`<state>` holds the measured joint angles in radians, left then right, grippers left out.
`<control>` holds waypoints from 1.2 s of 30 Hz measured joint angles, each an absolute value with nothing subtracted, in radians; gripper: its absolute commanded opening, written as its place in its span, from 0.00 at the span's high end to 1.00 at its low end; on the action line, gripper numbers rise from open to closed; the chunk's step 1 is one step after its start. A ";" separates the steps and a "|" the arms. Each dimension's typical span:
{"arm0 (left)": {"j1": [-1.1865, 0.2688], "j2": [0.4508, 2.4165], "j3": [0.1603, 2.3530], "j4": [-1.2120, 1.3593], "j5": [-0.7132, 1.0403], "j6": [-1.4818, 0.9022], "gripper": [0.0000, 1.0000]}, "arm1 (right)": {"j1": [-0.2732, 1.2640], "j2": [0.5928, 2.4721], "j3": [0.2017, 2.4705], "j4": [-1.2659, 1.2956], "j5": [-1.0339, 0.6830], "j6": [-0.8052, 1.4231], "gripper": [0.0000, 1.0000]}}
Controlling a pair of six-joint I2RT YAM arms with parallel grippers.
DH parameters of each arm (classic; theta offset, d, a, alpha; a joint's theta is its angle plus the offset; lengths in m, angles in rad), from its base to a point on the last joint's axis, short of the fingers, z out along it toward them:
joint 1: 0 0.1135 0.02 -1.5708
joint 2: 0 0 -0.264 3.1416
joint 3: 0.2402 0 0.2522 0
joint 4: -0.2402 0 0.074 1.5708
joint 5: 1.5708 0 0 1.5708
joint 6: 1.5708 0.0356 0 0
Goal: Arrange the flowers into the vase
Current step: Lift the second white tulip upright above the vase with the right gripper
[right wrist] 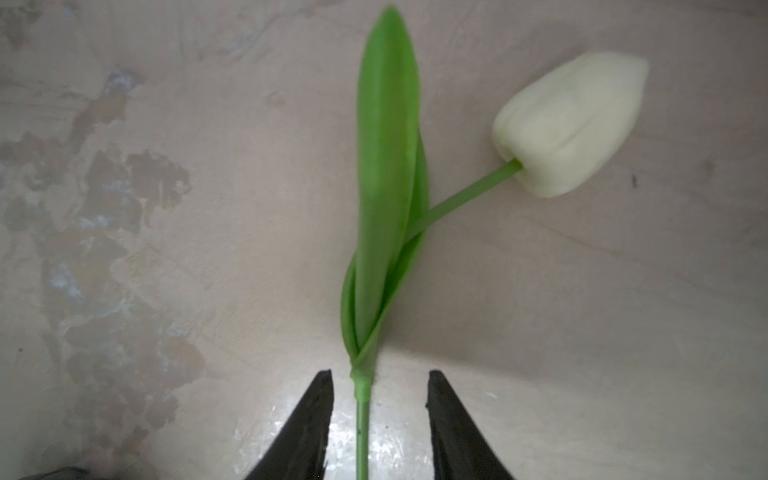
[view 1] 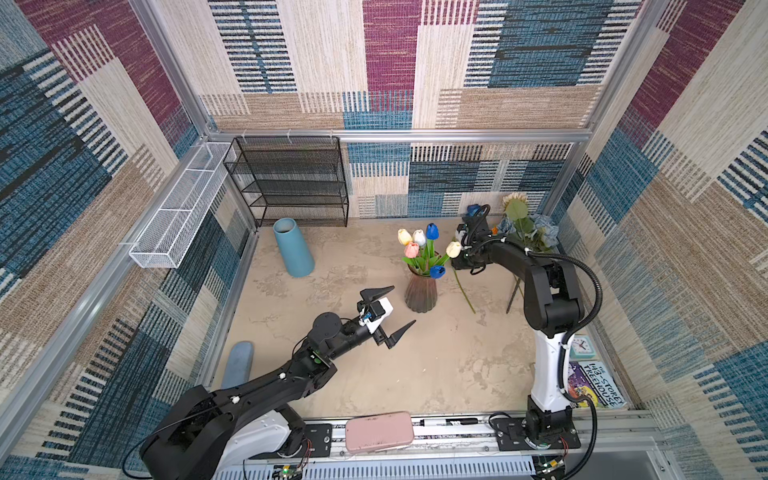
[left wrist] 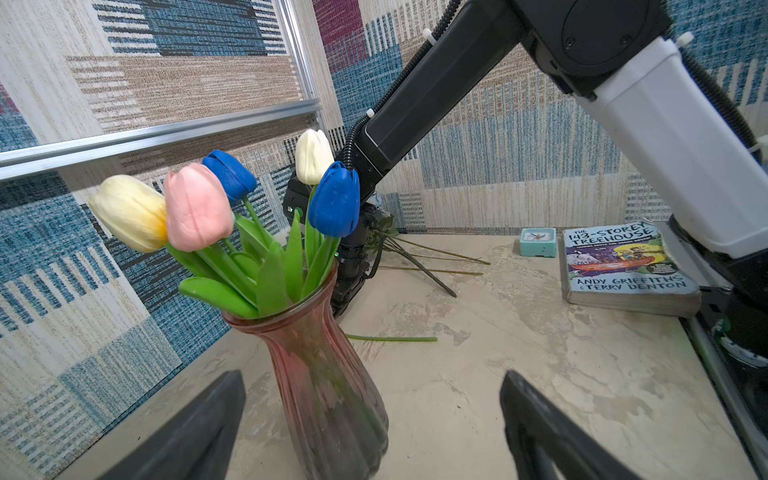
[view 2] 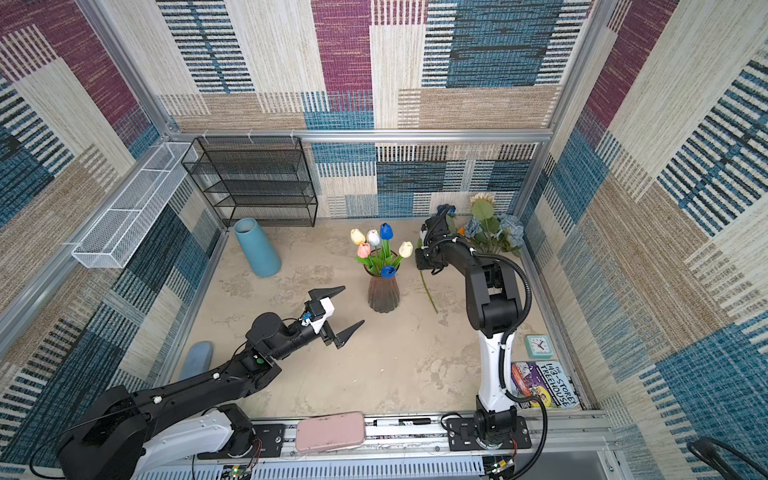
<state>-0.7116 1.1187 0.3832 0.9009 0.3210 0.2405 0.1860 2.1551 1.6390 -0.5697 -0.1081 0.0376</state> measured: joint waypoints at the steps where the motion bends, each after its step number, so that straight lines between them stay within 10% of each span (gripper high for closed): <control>1: -0.712 1.118 0.384 0.901 0.321 0.241 0.02 | 0.187 2.163 1.643 -0.574 -0.103 0.035 0.67; 22: -0.712 1.075 0.379 0.860 0.320 0.242 0.01 | 0.184 2.173 1.648 -0.558 -0.113 0.027 1.00; 36: -0.712 1.008 0.362 0.879 0.305 0.237 0.01 | 0.136 1.329 1.206 -0.009 -0.381 0.135 1.00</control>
